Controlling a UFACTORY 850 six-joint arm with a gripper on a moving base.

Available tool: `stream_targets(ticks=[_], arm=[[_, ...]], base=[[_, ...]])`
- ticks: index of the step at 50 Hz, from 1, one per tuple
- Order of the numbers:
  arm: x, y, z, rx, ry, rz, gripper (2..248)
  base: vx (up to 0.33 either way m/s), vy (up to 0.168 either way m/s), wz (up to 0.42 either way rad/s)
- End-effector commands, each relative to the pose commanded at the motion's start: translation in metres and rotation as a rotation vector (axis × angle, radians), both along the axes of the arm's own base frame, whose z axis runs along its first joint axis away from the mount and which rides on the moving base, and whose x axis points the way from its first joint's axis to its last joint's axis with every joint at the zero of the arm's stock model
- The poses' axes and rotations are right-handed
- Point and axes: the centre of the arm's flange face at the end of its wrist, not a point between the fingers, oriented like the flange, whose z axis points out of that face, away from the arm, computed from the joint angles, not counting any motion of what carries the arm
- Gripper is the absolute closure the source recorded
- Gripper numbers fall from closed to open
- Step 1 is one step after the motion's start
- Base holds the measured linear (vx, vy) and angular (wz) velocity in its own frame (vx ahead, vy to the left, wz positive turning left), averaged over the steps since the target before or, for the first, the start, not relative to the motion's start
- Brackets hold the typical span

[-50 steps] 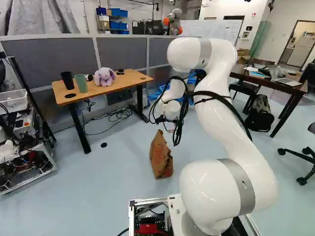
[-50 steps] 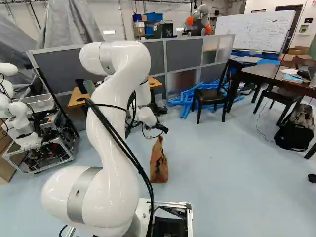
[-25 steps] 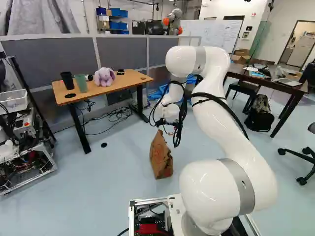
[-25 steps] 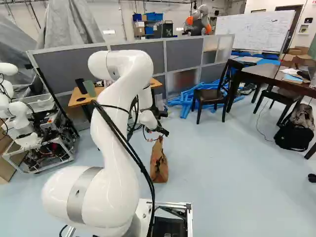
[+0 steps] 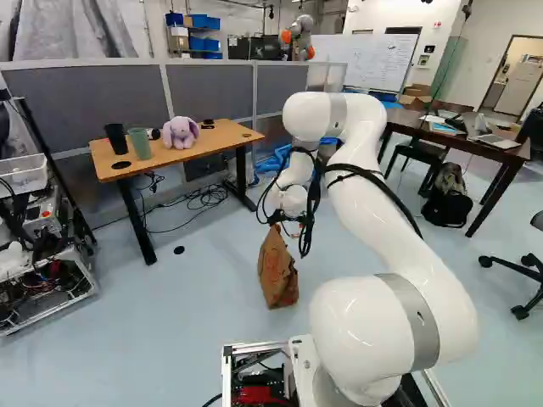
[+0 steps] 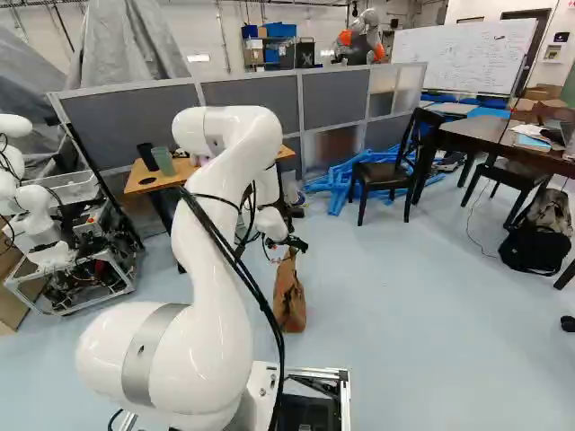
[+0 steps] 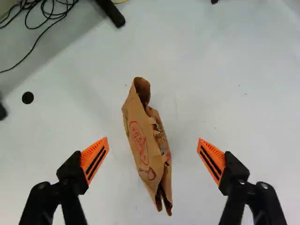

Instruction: Pick up the bag on the ground and place it on the table

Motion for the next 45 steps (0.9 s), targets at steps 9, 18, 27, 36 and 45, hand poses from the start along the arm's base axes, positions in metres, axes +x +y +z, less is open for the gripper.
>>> stream_targets(ticks=[9, 18, 27, 36, 45], arm=[[0.002, 0.0, -0.013, -0.042, 0.016, 0.083, 3], [0.003, 0.0, -0.026, -0.083, 0.031, 0.168, 3], [0.005, 0.0, -0.039, -0.102, 0.043, 0.209, 3], [0.006, 0.0, -0.052, -0.103, 0.051, 0.215, 3], [0.007, 0.0, -0.065, -0.103, 0.059, 0.216, 3]], base=[[0.0, 0.0, 0.0], [0.0, 0.0, 0.0], [0.0, 0.0, 0.0], [0.0, 0.0, 0.0], [0.0, 0.0, 0.0]])
